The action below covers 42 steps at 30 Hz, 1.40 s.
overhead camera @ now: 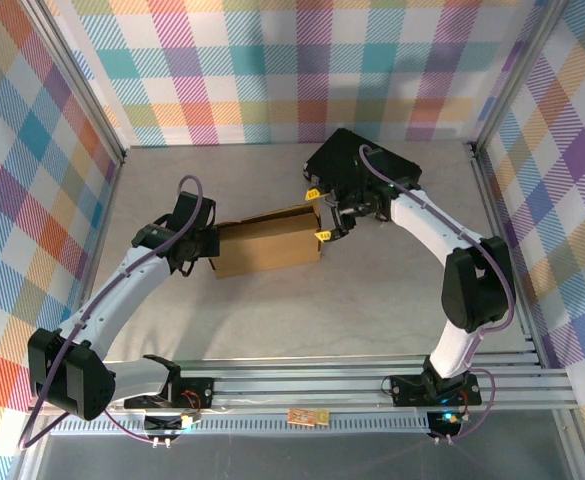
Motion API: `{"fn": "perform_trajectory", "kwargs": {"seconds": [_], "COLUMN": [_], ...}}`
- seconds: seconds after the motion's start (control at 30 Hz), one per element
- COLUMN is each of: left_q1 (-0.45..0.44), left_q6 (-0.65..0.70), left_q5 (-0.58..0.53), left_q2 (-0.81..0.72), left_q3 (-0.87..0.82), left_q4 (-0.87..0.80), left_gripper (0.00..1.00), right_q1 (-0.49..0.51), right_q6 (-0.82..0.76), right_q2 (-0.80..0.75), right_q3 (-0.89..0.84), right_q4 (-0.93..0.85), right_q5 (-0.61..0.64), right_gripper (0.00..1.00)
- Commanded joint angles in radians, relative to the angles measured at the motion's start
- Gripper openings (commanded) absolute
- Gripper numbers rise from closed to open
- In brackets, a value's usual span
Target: Fold the paper box
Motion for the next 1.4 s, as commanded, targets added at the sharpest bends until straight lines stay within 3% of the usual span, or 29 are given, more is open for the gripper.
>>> {"fn": "perform_trajectory", "kwargs": {"seconds": [0.0, 0.33, 1.13, 1.37], "left_q1": [-0.016, -0.017, -0.017, -0.017], "left_q6": [0.000, -0.010, -0.044, -0.098], "left_q5": [0.024, 0.028, 0.049, 0.092], "left_q2": [0.020, 0.012, -0.012, -0.038], "left_q3": [-0.018, -0.016, -0.014, 0.004], "left_q4": [-0.116, -0.116, -0.112, -0.124], "left_gripper": [0.00, 0.00, 0.00, 0.14], "right_q1": [0.007, 0.017, 0.023, 0.025], "right_q6": [-0.009, -0.052, -0.122, -0.119], "right_q2": [0.013, -0.033, -0.082, -0.089], "right_q3": [-0.025, -0.100, -0.156, -0.174], "right_q4": [0.012, -0.001, -0.065, -0.057], "right_q5": [-0.010, 0.023, 0.102, 0.114], "right_gripper": [0.79, 0.65, 0.57, 0.54]}}
